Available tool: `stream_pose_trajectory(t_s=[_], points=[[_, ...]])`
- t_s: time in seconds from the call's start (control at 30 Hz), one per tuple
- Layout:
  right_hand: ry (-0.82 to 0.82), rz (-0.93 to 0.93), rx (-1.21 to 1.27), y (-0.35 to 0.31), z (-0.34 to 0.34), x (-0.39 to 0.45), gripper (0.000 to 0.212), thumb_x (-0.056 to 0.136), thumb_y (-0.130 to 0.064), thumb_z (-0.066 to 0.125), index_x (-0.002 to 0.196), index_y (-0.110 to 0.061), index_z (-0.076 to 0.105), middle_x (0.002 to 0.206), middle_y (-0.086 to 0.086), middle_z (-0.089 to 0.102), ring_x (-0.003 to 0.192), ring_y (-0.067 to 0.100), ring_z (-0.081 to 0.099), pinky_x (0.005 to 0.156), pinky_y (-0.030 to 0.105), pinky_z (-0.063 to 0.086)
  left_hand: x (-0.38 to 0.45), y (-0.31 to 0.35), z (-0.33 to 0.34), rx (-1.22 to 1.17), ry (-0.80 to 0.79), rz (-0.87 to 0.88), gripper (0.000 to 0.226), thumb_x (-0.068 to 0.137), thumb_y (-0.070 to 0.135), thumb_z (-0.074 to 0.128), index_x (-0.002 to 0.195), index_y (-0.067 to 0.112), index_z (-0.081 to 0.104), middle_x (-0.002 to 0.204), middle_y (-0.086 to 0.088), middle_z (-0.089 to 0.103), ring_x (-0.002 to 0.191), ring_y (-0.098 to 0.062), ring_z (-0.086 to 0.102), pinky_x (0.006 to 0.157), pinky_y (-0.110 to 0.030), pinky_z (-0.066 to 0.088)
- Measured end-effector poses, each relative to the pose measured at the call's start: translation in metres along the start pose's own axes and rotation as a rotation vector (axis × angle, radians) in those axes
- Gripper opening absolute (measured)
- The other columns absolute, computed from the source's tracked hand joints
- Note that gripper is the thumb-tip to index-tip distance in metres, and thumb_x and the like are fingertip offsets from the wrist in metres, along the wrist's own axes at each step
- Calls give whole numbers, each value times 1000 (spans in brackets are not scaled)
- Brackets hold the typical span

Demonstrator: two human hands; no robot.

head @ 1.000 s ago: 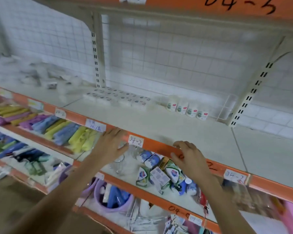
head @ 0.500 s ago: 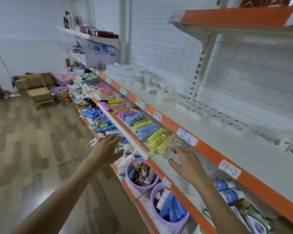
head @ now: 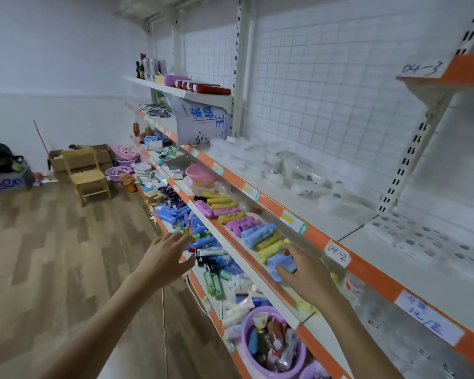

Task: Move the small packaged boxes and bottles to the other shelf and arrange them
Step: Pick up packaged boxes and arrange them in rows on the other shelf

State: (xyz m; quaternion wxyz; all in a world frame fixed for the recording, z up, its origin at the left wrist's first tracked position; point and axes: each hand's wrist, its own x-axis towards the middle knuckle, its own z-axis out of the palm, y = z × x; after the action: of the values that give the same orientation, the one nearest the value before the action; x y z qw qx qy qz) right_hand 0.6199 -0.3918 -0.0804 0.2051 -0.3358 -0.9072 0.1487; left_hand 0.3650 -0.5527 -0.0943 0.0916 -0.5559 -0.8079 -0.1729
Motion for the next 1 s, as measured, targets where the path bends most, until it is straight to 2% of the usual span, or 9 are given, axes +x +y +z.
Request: stream_pose_trajectory(t_s=[0.33, 0.5, 0.7, 1.0], points=[[26, 27, -17, 23, 12, 115, 36, 91, -32, 55, 125, -22, 48, 120, -4, 54, 111, 14, 49, 87, 25, 40, 117, -42, 39, -44, -80, 79, 42, 90, 39, 49, 129, 24, 47, 129, 4, 52, 120, -15, 47, 98, -30, 34], [77, 12, 9, 40, 18, 208, 36, 90, -33, 56, 123, -23, 50, 117, -5, 55, 111, 14, 49, 88, 27, 40, 203, -62, 51, -9, -95, 110, 42, 90, 37, 51, 128, 22, 45, 127, 3, 52, 114, -14, 48, 90, -26, 35], [103, -38, 7, 60, 18, 335, 36, 89, -31, 58, 122, -19, 51, 118, -1, 55, 111, 17, 50, 87, 28, 40, 317, -83, 46, 12, -51, 112, 48, 90, 34, 54, 133, 19, 41, 132, -1, 50, 116, -17, 48, 94, -29, 36], [-72, -28, -111, 85, 48, 465, 51, 85, -42, 60, 130, -23, 45, 132, -1, 46, 122, 17, 39, 96, 31, 37, 462, -105, 83, 22, -88, 205, 58, 87, 42, 57, 136, 18, 37, 132, -4, 46, 113, -19, 48, 92, -32, 43]])
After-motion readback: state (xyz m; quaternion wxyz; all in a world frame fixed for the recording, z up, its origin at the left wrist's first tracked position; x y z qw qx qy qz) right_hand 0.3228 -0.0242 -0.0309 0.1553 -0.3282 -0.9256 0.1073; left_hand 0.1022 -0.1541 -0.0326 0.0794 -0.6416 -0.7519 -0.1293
